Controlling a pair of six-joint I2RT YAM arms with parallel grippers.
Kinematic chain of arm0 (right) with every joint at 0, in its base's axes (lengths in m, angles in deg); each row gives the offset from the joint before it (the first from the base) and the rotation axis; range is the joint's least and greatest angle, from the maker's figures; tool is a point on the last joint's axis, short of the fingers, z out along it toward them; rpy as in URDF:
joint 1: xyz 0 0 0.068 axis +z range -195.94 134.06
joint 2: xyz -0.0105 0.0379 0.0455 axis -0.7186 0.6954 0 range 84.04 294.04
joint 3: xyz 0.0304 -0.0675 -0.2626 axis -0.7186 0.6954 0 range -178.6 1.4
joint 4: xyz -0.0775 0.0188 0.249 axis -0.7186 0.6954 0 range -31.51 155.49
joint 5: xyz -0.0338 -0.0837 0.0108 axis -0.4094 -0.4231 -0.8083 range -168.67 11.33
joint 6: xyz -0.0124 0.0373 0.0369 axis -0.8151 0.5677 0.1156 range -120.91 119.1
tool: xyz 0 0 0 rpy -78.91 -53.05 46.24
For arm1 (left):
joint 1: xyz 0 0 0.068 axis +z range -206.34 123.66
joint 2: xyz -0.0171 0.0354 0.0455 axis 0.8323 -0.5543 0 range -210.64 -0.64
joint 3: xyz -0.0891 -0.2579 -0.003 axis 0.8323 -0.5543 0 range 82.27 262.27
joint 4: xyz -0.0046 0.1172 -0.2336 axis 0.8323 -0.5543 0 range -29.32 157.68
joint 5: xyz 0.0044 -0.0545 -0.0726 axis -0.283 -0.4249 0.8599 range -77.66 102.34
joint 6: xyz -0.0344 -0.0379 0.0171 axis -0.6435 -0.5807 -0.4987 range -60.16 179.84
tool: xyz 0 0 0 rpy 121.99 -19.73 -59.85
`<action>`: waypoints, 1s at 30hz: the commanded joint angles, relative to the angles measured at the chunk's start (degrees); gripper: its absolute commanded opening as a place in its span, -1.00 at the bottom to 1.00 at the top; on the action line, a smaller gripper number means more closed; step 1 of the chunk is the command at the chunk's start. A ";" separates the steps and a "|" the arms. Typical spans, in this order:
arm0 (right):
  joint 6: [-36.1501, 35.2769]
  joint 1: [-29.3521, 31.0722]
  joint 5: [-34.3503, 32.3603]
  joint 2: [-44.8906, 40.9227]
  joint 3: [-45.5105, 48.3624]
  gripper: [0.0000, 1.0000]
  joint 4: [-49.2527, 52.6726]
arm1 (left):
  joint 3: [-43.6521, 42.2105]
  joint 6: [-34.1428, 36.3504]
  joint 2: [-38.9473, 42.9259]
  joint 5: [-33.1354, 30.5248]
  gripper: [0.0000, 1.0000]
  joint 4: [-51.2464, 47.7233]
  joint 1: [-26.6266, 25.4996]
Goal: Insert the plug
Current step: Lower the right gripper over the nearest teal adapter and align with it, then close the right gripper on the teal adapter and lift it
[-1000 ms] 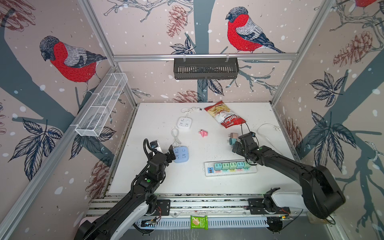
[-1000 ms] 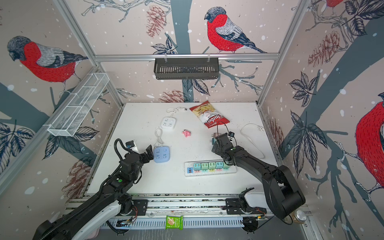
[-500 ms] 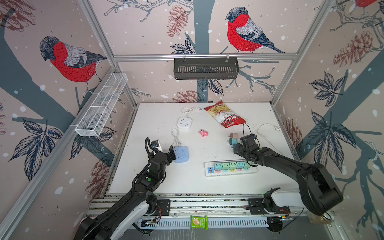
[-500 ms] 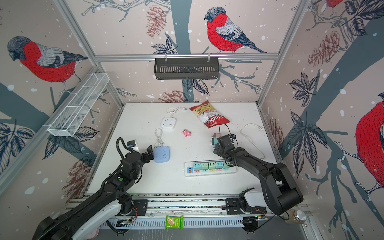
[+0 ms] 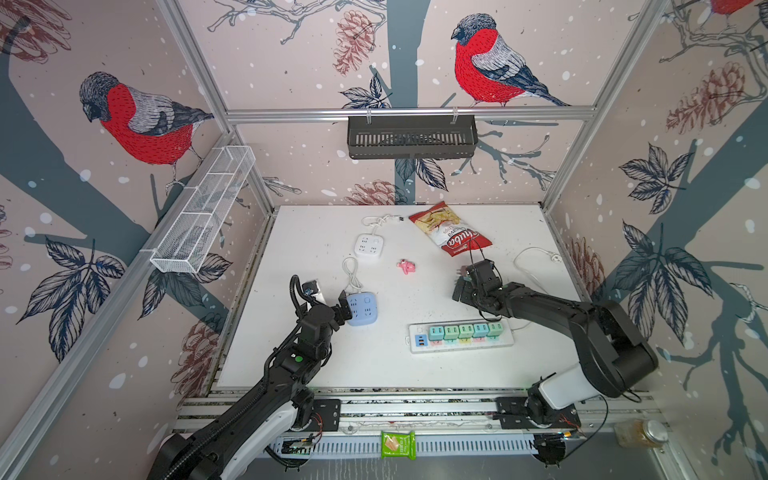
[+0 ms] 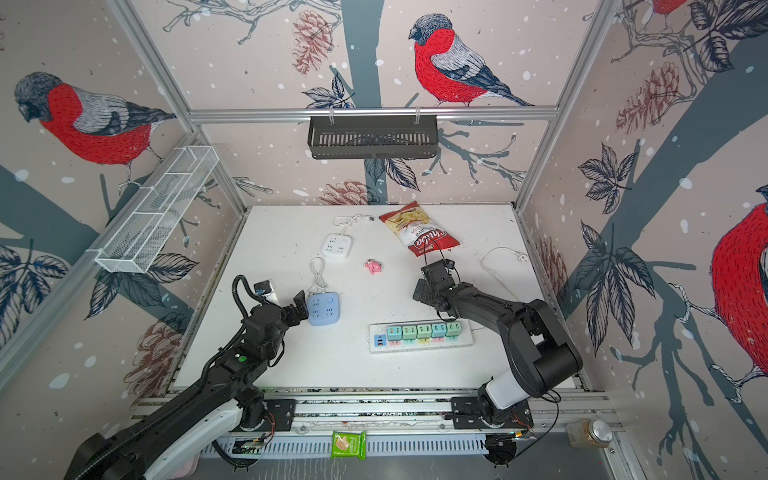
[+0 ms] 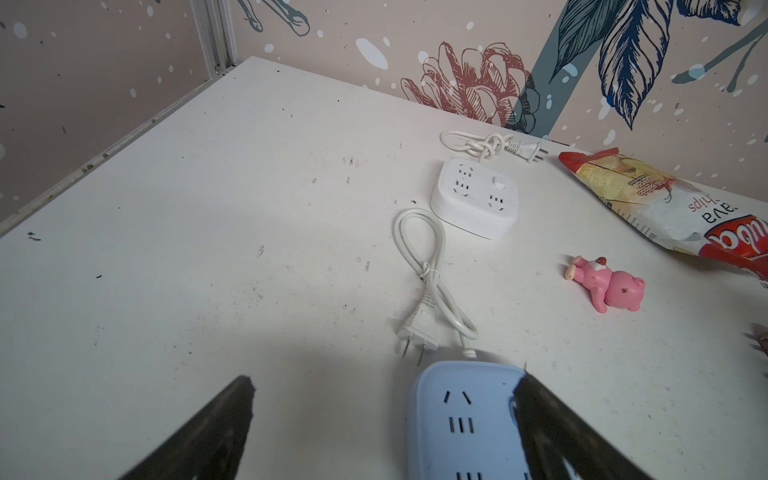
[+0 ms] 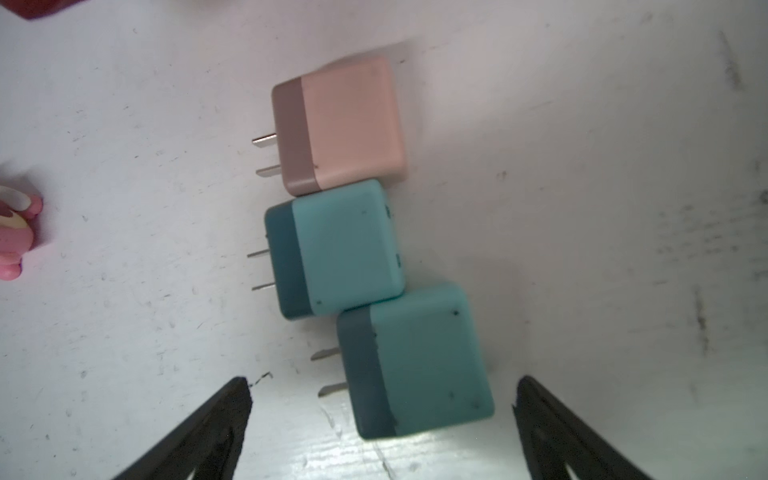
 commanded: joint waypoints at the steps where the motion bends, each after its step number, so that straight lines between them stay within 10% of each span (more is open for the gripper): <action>1: -0.18 0.18 -5.31 1.65 -1.55 0.99 3.29 | 0.31 0.35 -0.06 -0.48 0.94 2.81 0.13; 13: 0.29 -4.29 -9.58 -6.92 5.47 0.99 6.78 | 0.38 0.57 -0.62 0.22 0.94 3.08 0.09; 30: -3.97 -12.89 1.40 -15.17 9.59 0.98 1.21 | 0.70 0.62 -1.39 0.31 0.94 3.17 0.13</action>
